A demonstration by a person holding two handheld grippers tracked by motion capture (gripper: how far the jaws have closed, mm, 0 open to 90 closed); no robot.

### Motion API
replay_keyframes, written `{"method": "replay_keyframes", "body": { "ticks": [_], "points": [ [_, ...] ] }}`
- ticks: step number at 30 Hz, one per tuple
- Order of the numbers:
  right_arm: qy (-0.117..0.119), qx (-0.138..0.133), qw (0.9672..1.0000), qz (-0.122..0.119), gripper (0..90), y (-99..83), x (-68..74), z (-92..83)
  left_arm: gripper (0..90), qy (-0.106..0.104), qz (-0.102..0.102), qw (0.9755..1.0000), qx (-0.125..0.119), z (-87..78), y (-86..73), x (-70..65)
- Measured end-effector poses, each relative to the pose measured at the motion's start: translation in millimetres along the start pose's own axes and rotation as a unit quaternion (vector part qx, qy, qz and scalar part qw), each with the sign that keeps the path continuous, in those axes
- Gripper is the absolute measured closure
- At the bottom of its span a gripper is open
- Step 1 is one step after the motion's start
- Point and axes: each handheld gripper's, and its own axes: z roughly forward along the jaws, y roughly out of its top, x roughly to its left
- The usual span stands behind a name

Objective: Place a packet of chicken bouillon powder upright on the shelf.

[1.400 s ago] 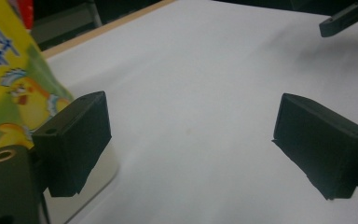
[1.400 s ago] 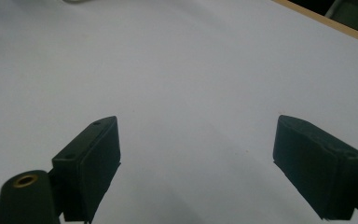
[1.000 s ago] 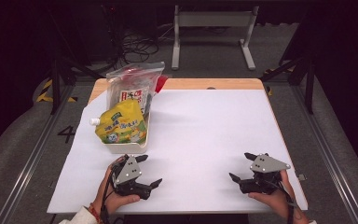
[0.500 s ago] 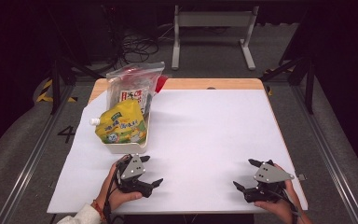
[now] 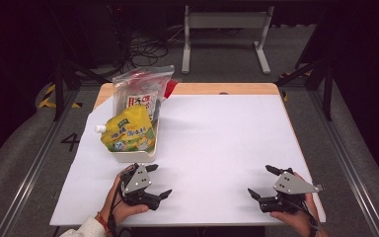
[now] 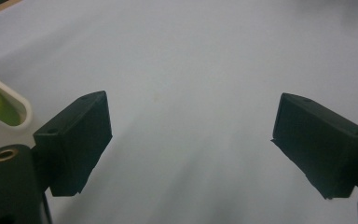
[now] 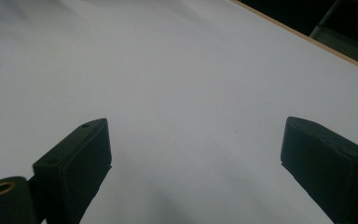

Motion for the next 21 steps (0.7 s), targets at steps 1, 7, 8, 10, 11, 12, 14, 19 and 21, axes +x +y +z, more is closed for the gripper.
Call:
{"method": "replay_keyframes", "body": {
  "ticks": [1,7,8,10,11,12,14,19,21],
  "points": [
    [-0.002,0.0,1.0,-0.001,8.6,0.2,0.3,0.0,12.3,0.001,0.0,1.0,0.0,-0.2,0.0,0.3],
    [-0.005,0.004,1.0,-0.005,9.6,0.0,0.6,0.2,12.1,0.003,0.004,1.0,0.005,1.2,0.5,0.8],
    [-0.006,0.004,1.0,-0.005,9.7,0.0,0.5,0.0,12.1,0.003,0.005,1.0,0.005,1.5,0.6,0.8],
    [-0.004,0.003,1.0,-0.003,9.9,-0.3,-0.4,-0.1,12.1,0.004,0.006,0.9999,0.009,2.3,0.5,1.2],
    [-0.004,0.002,1.0,-0.001,10.0,-0.5,-0.7,0.0,12.1,0.003,0.005,0.9999,0.008,2.5,0.5,1.4],
    [-0.004,0.004,1.0,-0.001,10.0,-0.7,-0.8,0.1,12.1,0.001,0.004,1.0,0.008,2.7,0.6,1.6],
    [-0.004,0.005,1.0,-0.002,10.1,-1.0,-0.8,0.4,12.1,0.002,0.004,1.0,0.008,3.1,0.7,2.0],
    [-0.006,0.003,1.0,-0.003,10.2,-0.6,-1.2,0.0,12.1,0.0,0.002,1.0,0.009,3.9,0.7,2.5],
    [-0.007,0.002,1.0,-0.002,10.2,-0.4,-1.4,-0.6,12.1,-0.002,0.001,1.0,0.007,3.7,1.0,2.6]
  ]
}}
